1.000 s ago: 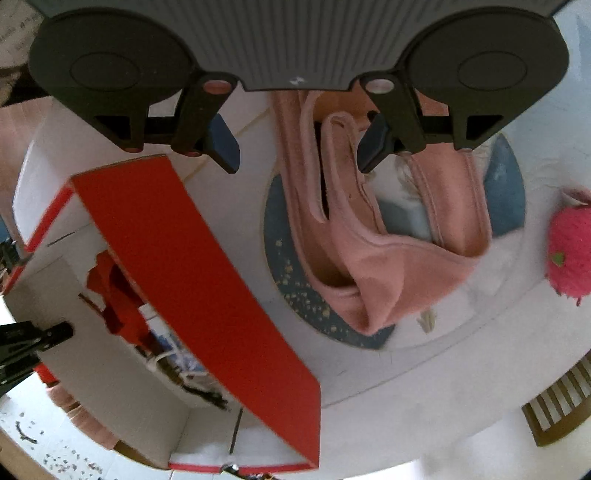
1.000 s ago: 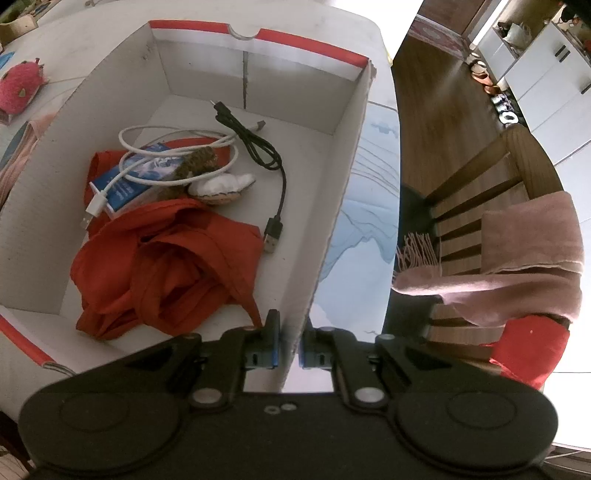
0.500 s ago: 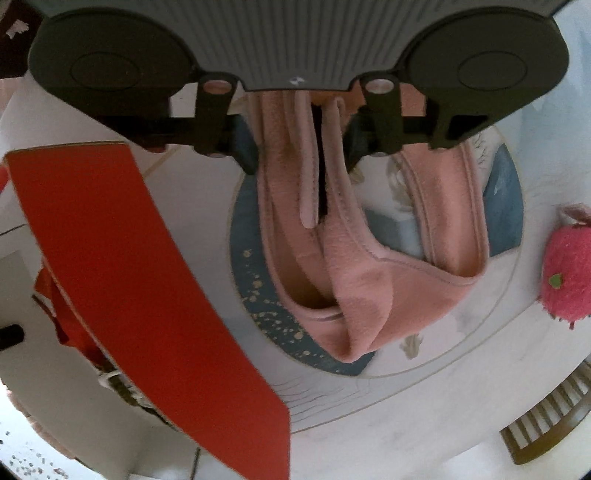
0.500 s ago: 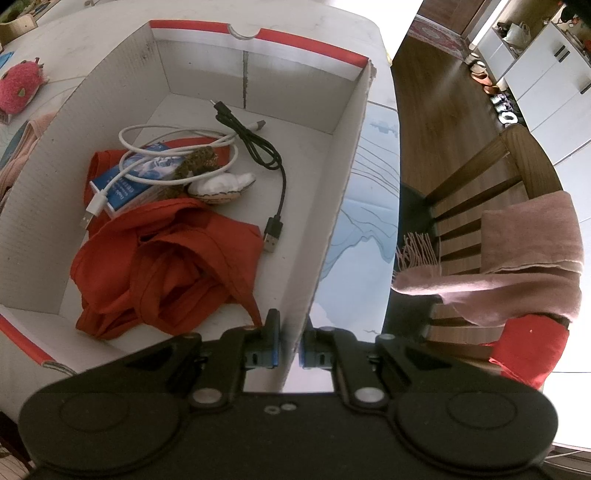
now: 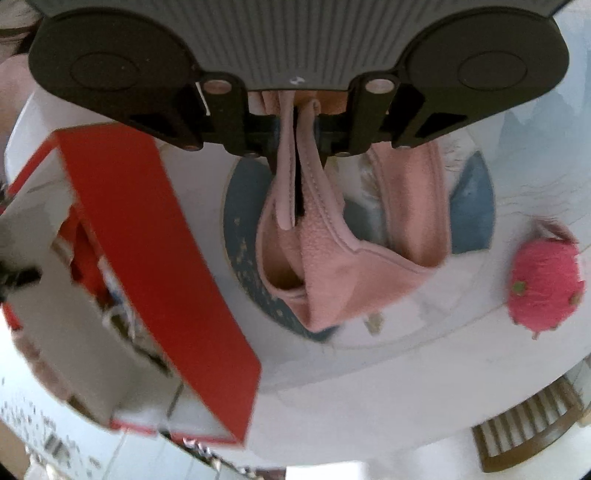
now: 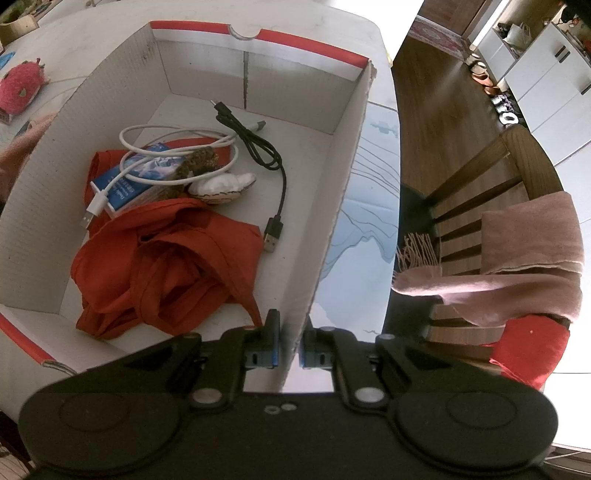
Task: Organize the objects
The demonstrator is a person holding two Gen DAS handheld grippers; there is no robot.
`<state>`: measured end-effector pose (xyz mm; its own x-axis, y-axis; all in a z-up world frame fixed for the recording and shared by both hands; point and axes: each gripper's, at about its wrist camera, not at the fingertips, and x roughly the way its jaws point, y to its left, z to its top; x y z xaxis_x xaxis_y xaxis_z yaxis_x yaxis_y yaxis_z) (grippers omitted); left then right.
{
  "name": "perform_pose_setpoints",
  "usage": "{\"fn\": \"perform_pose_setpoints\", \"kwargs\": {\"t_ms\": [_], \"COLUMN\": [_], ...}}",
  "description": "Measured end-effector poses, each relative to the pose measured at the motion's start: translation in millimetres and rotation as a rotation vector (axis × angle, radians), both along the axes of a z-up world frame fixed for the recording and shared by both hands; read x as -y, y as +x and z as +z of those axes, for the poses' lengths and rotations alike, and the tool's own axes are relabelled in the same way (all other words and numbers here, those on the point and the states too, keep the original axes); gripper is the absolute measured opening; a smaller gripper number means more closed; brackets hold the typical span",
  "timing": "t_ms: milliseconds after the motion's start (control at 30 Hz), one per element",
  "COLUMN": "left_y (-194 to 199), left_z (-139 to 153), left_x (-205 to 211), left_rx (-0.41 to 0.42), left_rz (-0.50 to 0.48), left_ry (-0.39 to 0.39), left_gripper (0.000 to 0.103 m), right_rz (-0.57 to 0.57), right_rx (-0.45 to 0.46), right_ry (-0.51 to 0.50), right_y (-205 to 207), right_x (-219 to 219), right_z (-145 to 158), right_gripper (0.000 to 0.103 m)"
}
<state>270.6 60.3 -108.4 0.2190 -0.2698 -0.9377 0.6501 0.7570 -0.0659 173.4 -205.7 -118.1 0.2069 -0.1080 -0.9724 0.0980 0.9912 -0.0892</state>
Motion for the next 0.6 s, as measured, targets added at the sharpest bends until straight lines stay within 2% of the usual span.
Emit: {"fn": "perform_pose_setpoints", "kwargs": {"t_ms": [267, 400, 600], "left_y": [7.0, 4.5, -6.2], "left_z": [77.5, 112.8, 162.0], "left_x": [-21.1, -16.9, 7.6], "left_rx": [0.048, 0.067, 0.126], "left_rz": [0.051, 0.027, -0.065], "left_ry": [-0.126, -0.161, -0.224], "left_gripper": [0.014, 0.014, 0.014], "right_rz": [0.003, 0.005, 0.008], "right_rx": [0.000, -0.001, -0.002], "right_ry": [0.001, 0.000, -0.003], "right_y": [0.2, 0.2, 0.1], "right_x": [-0.6, -0.7, -1.5], "right_z": [-0.1, -0.5, -0.7], "right_gripper": [0.008, 0.008, 0.008]}}
